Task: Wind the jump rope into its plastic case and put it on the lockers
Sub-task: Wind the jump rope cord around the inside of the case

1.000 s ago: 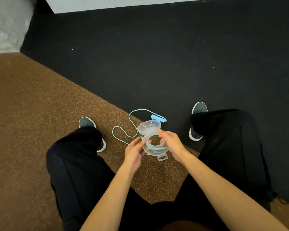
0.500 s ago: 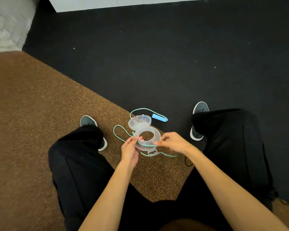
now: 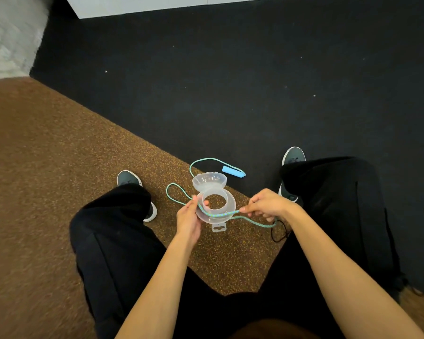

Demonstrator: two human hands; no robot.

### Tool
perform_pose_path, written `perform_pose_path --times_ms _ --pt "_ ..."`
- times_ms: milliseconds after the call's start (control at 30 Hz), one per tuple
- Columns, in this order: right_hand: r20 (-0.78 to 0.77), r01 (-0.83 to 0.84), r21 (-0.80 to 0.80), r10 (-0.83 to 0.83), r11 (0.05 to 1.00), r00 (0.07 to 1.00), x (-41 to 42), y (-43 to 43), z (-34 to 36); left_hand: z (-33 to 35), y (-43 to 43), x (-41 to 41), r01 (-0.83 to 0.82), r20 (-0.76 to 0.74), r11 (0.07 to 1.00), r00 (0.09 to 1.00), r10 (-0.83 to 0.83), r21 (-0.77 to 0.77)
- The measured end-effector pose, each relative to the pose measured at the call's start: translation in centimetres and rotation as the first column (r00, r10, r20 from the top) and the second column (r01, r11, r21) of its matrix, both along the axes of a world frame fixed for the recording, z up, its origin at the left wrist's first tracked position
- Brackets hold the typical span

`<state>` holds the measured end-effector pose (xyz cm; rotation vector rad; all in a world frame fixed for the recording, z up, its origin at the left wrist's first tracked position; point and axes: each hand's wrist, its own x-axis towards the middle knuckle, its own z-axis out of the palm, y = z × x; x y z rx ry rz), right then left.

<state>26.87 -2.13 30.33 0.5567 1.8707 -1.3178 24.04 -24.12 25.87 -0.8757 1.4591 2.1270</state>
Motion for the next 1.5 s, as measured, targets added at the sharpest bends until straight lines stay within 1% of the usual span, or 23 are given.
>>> perform_pose_path --times_ms 133,267,367,533,633,733,800,900,1033,1167,1267,1400,1467,1500 --pt "-0.083 0.129 0.062 -0.124 0.990 0.989 -0.2 0.6 -0.5 -0.1 0.1 0.0 0.044 -0.013 0.999 0.999 -0.044 -0.005" --pt "-0.116 0.288 0.019 -0.284 0.958 0.952 -0.4 0.6 -1.0 0.0 0.3 0.1 0.114 -0.049 0.993 0.992 -0.115 -0.021" --pt "-0.122 0.354 0.007 -0.351 0.935 0.928 -0.4 0.5 -1.1 -0.2 0.2 0.1 0.157 -0.067 0.987 0.985 -0.159 -0.035" --pt "-0.147 0.457 0.028 -0.448 0.889 0.882 -0.6 0.5 -1.4 -0.4 0.2 0.0 0.133 -0.065 0.991 0.989 -0.133 -0.012" --pt "-0.191 0.512 0.031 -0.498 0.858 0.846 -0.7 0.5 -1.3 -0.5 0.1 0.3 0.188 -0.104 0.980 0.976 -0.193 -0.061" --pt "-0.171 0.470 -0.036 -0.468 0.882 0.867 -0.7 0.0 -1.0 -0.6 0.1 0.6 0.278 -0.100 0.956 0.953 -0.287 -0.092" --pt "-0.094 0.430 -0.091 -0.438 0.898 0.894 -0.6 -0.4 -0.8 -0.8 0.2 0.9 0.302 -0.086 0.947 0.946 -0.312 -0.108" --pt "0.012 0.405 -0.156 -0.408 0.901 0.913 -0.6 -0.9 -0.7 -0.9 0.1 1.2 0.300 -0.055 0.947 0.950 -0.307 -0.118" --pt "0.028 0.407 -0.182 -0.409 0.895 0.912 -0.4 -1.7 -0.8 -1.0 -0.2 1.5 0.306 -0.018 0.946 0.951 -0.309 -0.103" --pt "0.067 0.430 -0.271 -0.429 0.861 0.901 -0.4 -2.0 -0.5 -0.4 0.4 1.8 0.330 -0.008 0.935 0.943 -0.334 -0.133" --pt "0.046 0.414 -0.310 -0.421 0.856 0.906 -0.4 -2.0 -0.9 -0.2 0.6 2.0 0.365 -0.010 0.921 0.929 -0.370 -0.140" --pt "-0.058 0.383 -0.241 -0.407 0.892 0.912 -0.2 -2.2 -1.5 0.0 0.7 2.3 0.415 0.011 0.900 0.909 -0.417 -0.136" --pt "-0.070 0.432 -0.202 -0.453 0.879 0.889 -0.2 -2.0 -1.4 -0.1 0.8 2.3 0.403 0.015 0.905 0.914 -0.405 -0.135" --pt "-0.060 0.480 -0.200 -0.500 0.854 0.864 -0.2 -1.7 -1.4 -0.1 0.7 2.3 0.381 0.015 0.914 0.924 -0.383 -0.137"
